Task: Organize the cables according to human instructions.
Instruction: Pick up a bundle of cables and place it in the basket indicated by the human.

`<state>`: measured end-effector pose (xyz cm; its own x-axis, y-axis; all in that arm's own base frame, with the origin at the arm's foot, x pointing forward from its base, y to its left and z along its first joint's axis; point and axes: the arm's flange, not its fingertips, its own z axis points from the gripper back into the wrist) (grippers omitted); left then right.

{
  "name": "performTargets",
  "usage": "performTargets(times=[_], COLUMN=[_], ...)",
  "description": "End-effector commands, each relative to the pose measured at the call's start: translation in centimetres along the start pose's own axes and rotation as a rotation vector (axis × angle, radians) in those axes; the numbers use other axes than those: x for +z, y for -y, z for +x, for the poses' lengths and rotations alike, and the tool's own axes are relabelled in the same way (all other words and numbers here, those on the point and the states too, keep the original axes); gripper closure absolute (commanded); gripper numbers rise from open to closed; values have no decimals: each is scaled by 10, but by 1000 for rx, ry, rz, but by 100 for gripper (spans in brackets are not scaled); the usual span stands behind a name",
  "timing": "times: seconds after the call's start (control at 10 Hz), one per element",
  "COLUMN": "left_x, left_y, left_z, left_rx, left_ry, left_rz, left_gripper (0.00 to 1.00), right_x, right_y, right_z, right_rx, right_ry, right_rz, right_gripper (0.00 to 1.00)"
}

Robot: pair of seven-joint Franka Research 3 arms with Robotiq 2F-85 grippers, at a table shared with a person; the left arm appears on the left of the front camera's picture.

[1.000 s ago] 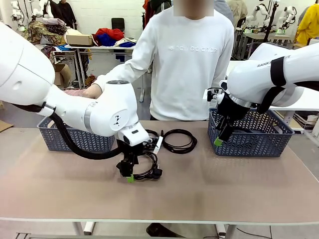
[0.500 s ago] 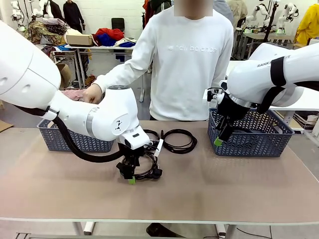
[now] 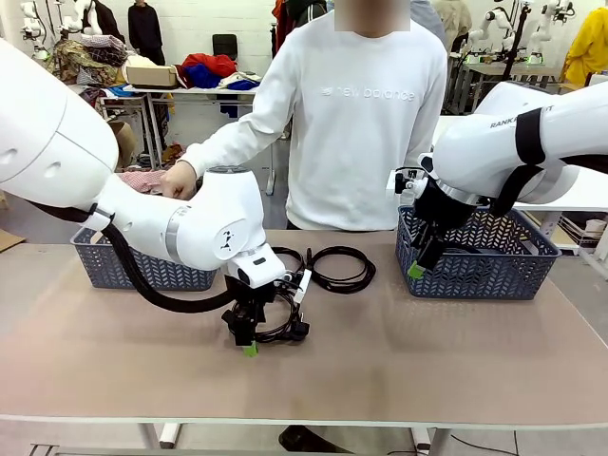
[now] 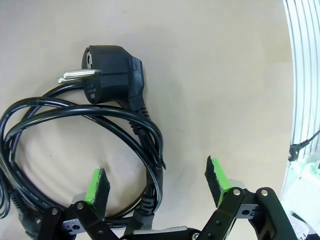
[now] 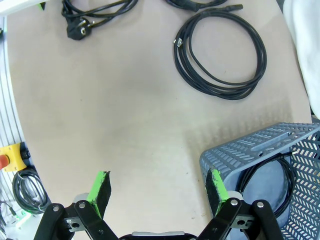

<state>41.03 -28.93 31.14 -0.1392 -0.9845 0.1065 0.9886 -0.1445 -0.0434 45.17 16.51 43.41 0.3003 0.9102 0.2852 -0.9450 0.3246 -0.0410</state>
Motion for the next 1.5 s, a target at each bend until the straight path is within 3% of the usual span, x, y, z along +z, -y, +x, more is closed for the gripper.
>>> performTargets(times=[0.0, 0.8, 0.9, 1.0, 1.1, 1.2, 1.3, 1.4], left_x=[-1, -4, -6, -6, -6, -6, -5, -5], left_y=[-3, -3, -3, -3, -2, -1, -1, 0], left_z=[-1, 3, 2, 2, 3, 3, 2, 2], left_rx=[-11, -1, -15, -10, -8, -9, -8, -11], left_ry=[20, -3, -5, -10, -10, -9, -3, 0], left_rz=[-20, -85, -86, -80, -74, -73, -69, -69], left_gripper=[0, 0, 15, 19, 34, 38, 53, 57], right_x=[1, 1, 1, 1, 1, 1, 1, 1], right_y=[1, 1, 1, 1, 1, 1, 1, 1], right_z=[1, 1, 1, 1, 1, 1, 1, 1], right_rx=[4, 4, 4, 4, 4, 4, 4, 4], right_ry=[-4, -4, -4, -4, -4, -4, -4, -4], right_rz=[-6, -6, -6, -6, -6, -6, -6, -6], right_gripper=[0, 0, 0, 0, 0, 0, 0, 0])
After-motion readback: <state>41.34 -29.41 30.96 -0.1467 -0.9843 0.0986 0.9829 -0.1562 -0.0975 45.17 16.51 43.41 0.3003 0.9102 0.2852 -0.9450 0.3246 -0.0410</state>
